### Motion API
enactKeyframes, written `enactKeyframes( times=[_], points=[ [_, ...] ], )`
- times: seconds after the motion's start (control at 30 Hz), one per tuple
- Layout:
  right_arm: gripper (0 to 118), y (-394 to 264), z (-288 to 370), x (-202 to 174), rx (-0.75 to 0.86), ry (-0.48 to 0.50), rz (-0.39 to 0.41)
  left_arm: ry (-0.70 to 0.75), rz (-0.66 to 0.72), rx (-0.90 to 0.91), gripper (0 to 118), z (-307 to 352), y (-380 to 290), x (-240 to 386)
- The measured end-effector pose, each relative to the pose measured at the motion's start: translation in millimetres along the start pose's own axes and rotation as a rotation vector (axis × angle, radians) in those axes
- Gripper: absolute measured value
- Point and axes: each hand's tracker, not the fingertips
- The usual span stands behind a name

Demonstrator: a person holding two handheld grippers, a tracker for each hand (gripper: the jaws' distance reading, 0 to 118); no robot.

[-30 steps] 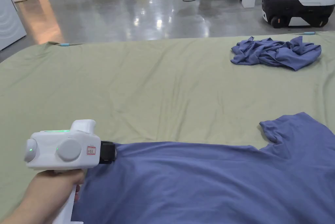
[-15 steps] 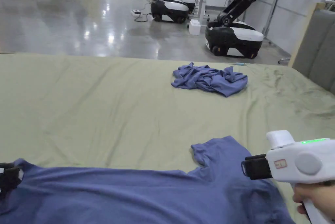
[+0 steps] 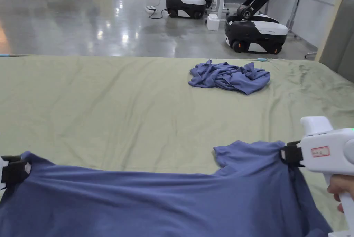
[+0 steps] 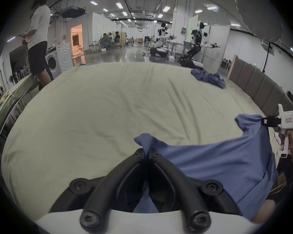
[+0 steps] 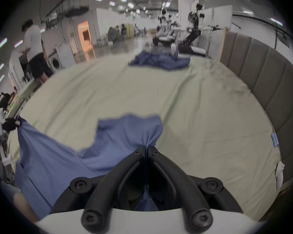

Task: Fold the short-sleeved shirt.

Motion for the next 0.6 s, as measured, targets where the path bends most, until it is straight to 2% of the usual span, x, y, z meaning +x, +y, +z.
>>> enactKeyframes(
  times=[0.1,0.2,0.33,0.43,0.6],
  points=[
    [5,19.1,31.7,-8.9,0.077,-0.012,0.031,-0.009,0.029,0.069,3,19.6,21.0,-2.8],
    [5,35.6,52.8,-12.2,0.095,0.009,0.036,-0.004,0.018,0.1,3,34.3,36.6,-3.6],
    [5,45.9,72.4,-14.0,0.149,-0.013,0.048,-0.006,0.033,0.143,3,50.9,48.4,-7.4],
    [5,43.6,85.6,-11.7,0.179,0.003,0.021,-0.021,0.061,0.172,3,63.4,47.1,-12.6],
    [5,10.9,116.0,-18.8,0.153,0.048,0.067,-0.024,-0.006,0.122,3,82.6,17.3,-11.0]
  ],
)
